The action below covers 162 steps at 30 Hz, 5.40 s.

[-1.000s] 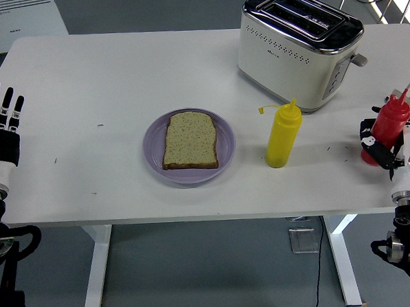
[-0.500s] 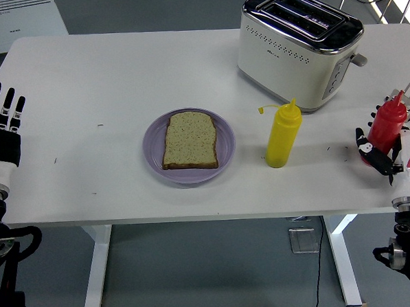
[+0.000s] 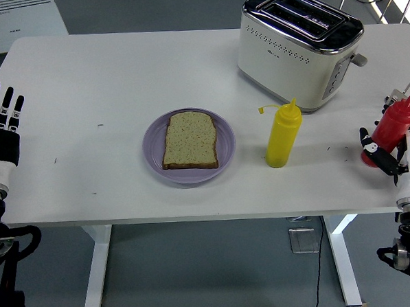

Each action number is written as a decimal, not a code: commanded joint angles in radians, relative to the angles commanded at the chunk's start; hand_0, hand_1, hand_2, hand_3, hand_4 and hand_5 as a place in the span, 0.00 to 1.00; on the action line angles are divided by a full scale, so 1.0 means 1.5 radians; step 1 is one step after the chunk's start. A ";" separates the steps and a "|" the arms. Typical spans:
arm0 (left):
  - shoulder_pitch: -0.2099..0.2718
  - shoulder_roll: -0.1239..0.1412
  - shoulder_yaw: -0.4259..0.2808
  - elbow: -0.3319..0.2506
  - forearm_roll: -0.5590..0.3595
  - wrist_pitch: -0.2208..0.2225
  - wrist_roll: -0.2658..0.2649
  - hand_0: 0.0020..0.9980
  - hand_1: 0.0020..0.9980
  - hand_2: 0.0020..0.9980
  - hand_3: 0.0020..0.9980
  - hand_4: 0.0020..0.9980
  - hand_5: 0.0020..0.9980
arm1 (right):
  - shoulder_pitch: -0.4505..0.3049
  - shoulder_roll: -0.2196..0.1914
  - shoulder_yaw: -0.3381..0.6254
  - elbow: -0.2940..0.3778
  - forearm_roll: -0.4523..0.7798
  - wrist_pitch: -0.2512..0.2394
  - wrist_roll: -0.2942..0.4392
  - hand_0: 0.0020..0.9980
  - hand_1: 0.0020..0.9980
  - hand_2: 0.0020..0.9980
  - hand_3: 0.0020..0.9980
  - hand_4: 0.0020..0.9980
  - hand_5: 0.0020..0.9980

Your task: Pick up the cup,pour liquid into bread,place the cup on the desk

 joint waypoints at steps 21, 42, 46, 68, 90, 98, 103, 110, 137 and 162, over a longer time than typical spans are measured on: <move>-0.002 0.000 -0.001 0.000 0.004 0.001 -0.002 0.80 0.78 0.80 0.73 0.48 1.00 | -0.007 0.001 0.024 -0.002 -0.051 0.038 -0.051 0.94 0.82 0.94 0.93 0.78 0.27; -0.003 0.000 0.000 -0.001 0.005 0.002 -0.005 0.80 0.78 0.80 0.73 0.48 1.00 | -0.025 0.007 0.064 0.005 -0.061 0.038 -0.051 0.97 0.85 0.98 0.99 0.83 0.28; -0.003 0.001 0.001 -0.001 0.006 0.002 -0.005 0.80 0.78 0.80 0.73 0.48 1.00 | -0.033 0.007 0.075 0.013 -0.062 0.040 -0.051 0.97 0.85 0.98 0.99 0.84 0.29; 0.001 0.002 0.008 -0.004 0.007 0.006 -0.006 0.80 0.78 0.80 0.72 0.47 1.00 | -0.119 0.028 0.169 0.123 -0.137 0.037 -0.068 0.97 0.86 0.98 1.00 0.87 0.28; -0.002 0.004 0.005 -0.003 0.009 0.006 -0.006 0.80 0.78 0.80 0.72 0.47 1.00 | -0.150 0.031 0.224 0.217 -0.174 0.018 -0.072 0.98 0.86 0.98 1.00 0.86 0.28; -0.004 0.004 0.003 -0.004 0.009 0.006 -0.006 0.80 0.78 0.80 0.72 0.47 1.00 | -0.151 0.029 0.254 0.251 -0.178 0.003 -0.069 0.99 0.86 0.98 1.00 0.86 0.27; -0.004 0.004 0.003 -0.004 0.009 0.006 -0.006 0.80 0.78 0.80 0.72 0.47 1.00 | -0.150 0.024 0.280 0.256 -0.173 0.002 -0.066 0.99 0.86 0.98 1.00 0.86 0.27; -0.004 0.003 0.005 -0.004 0.009 0.006 -0.007 0.80 0.78 0.80 0.72 0.47 1.00 | -0.151 0.022 0.298 0.295 -0.099 0.008 -0.020 0.97 0.85 0.97 0.99 0.85 0.27; 0.002 0.001 0.010 -0.004 0.009 0.006 -0.005 0.80 0.78 0.80 0.72 0.47 1.00 | -0.136 0.023 0.424 0.263 0.376 0.301 -0.178 0.81 0.71 0.74 0.73 0.56 0.43; 0.000 0.003 0.006 -0.005 0.010 0.005 -0.004 0.80 0.78 0.80 0.72 0.47 1.00 | -0.133 0.024 0.429 0.258 0.378 0.304 -0.180 0.80 0.71 0.73 0.72 0.56 0.43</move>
